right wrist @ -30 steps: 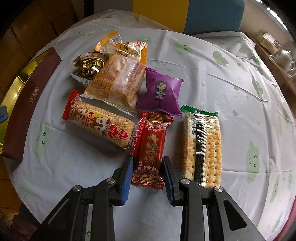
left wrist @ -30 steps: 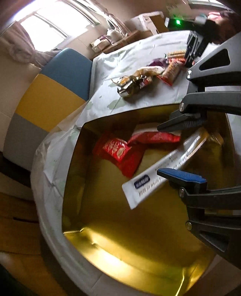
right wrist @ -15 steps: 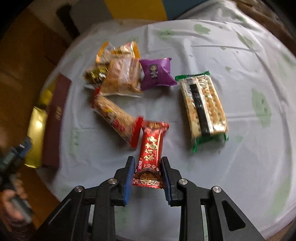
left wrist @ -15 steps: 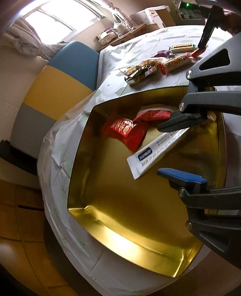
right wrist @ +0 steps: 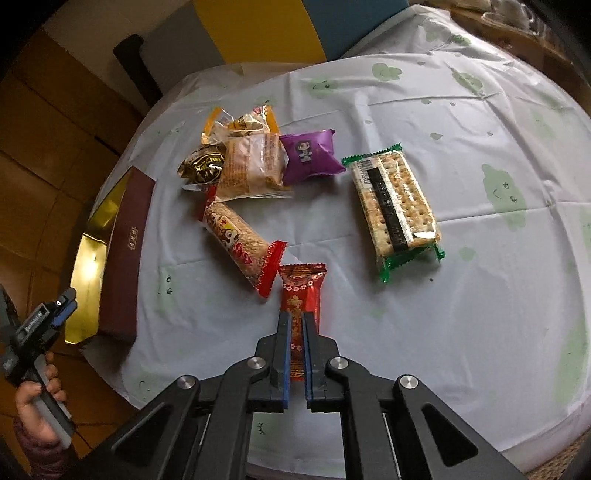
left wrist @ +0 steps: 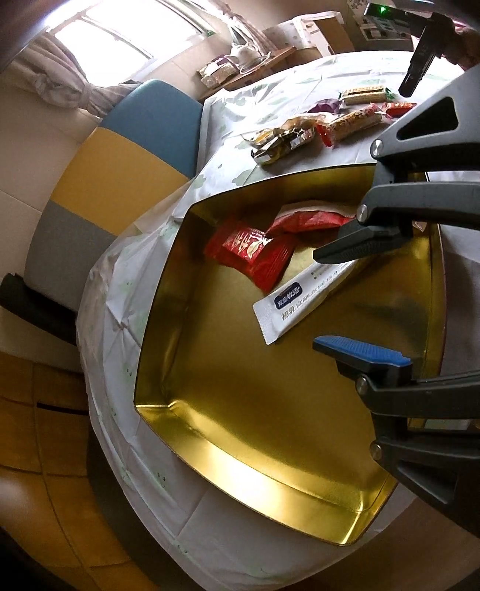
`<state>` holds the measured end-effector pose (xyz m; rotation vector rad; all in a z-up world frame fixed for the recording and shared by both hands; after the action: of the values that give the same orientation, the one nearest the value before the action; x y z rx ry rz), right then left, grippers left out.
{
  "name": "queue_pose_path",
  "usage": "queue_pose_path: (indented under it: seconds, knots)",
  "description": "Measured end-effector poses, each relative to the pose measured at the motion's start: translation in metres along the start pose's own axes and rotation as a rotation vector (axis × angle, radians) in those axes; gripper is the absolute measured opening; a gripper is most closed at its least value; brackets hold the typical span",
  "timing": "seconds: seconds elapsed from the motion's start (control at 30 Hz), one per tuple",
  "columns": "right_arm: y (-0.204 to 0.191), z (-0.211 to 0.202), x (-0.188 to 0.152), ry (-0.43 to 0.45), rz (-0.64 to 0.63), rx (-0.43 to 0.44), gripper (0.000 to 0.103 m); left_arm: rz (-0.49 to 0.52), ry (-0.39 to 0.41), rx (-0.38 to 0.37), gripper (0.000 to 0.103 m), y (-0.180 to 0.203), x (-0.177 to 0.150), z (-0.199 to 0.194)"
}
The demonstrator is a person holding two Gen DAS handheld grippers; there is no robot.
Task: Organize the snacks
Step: 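Carry the red-and-gold packet to the gold tray with the right tool and release it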
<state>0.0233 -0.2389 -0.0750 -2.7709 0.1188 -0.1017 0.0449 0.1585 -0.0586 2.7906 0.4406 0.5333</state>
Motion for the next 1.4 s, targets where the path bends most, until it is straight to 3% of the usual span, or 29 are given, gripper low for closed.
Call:
queue_pose_path:
  seconds: [0.07,0.13,0.17,0.2,0.23,0.27,0.4,0.53,0.73,0.9,1.17,1.3,1.4]
  knots:
    - [-0.004,0.001,0.002,0.002,-0.014,-0.009,0.027,0.011,-0.002,0.003,0.041,0.003,-0.002,0.001]
    - [-0.012,0.009,0.002,-0.017,-0.045,-0.041,0.063,0.028,0.000,0.009,0.041,0.006,-0.003,0.000]
    - [-0.014,0.013,0.002,-0.025,-0.056,-0.057,0.065,0.031,0.002,0.011,0.041,0.007,-0.003,0.000]
    - [-0.017,0.018,0.002,-0.027,-0.075,-0.093,0.060,0.032,0.003,0.012,0.041,0.007,-0.003,0.000]
    - [-0.018,0.022,0.002,-0.028,-0.094,-0.143,0.035,0.033,0.005,0.017,0.041,0.006,-0.003,-0.001]
    - [-0.018,0.027,0.001,-0.038,-0.098,-0.164,0.022,0.033,0.007,0.022,0.041,0.006,-0.003,-0.001]
    - [-0.021,0.029,-0.003,-0.030,-0.133,-0.226,0.022,0.022,0.026,0.045,0.041,-0.002,-0.001,-0.004]
    - [-0.011,0.023,-0.007,-0.007,-0.091,-0.224,0.022,0.007,0.031,0.056,0.041,-0.010,0.000,-0.004]
    - [-0.026,-0.003,-0.008,0.079,-0.103,-0.144,0.022,0.013,0.052,0.102,0.041,-0.019,0.000,-0.008]
    - [-0.087,-0.005,0.000,0.111,-0.263,-0.028,0.022,-0.001,0.063,0.106,0.041,-0.026,0.001,-0.012]
    - [-0.232,0.023,0.003,0.071,-0.623,0.146,0.022,-0.033,0.095,0.114,0.041,-0.038,0.003,-0.024]
    - [-0.285,0.062,-0.004,-0.003,-0.759,0.149,0.023,-0.048,0.092,0.121,0.041,-0.046,0.000,-0.024]
    - [-0.294,0.096,-0.012,-0.083,-0.795,0.110,0.024,-0.053,0.082,0.129,0.041,-0.050,-0.002,-0.021]
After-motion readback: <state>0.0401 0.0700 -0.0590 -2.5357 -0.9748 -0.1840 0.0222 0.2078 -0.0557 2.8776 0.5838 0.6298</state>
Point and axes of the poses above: each gripper's, at about its wrist camera, not at the fingertips, and z roughly the way its jaws point, y to its right, x to its top, the point moved 5 cm from there along z, roughly the way its jaws point, and after that the axes turned 14 degrees about -y, right-handed, at the moved point
